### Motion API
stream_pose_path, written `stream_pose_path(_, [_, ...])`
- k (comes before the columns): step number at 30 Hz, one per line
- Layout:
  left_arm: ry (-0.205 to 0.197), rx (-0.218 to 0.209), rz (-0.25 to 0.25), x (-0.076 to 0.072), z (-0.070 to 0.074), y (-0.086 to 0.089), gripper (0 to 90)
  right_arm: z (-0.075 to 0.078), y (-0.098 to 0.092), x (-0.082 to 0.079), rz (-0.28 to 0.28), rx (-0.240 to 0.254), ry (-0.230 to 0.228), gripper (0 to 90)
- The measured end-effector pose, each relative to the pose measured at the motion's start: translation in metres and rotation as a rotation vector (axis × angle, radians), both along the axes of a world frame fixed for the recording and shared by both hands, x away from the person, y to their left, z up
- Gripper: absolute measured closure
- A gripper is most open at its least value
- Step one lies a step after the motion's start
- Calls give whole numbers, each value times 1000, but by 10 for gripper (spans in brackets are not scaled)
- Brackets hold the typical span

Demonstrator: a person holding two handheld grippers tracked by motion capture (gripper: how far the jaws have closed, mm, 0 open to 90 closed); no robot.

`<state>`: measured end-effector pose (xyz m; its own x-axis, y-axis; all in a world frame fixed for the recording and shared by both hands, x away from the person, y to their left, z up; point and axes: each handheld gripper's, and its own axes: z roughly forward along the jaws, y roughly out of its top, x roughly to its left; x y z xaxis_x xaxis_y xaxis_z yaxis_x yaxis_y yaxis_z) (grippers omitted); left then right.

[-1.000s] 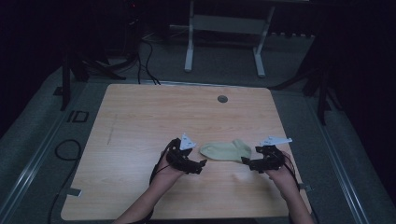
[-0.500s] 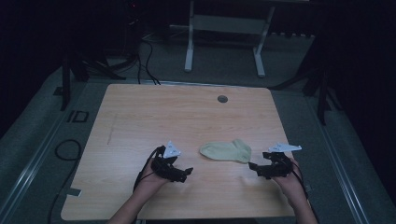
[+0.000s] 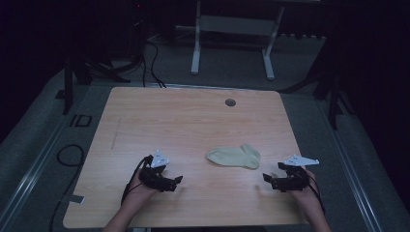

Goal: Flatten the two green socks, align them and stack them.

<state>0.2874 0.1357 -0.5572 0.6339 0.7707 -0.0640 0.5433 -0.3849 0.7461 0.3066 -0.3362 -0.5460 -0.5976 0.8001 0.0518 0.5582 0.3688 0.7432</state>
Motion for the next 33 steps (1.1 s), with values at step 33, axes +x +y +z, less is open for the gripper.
stream_pose_path(33, [-4, 4, 55, -34, -18, 36, 70, -18, -35, -46, -98, 13, -83, 149])
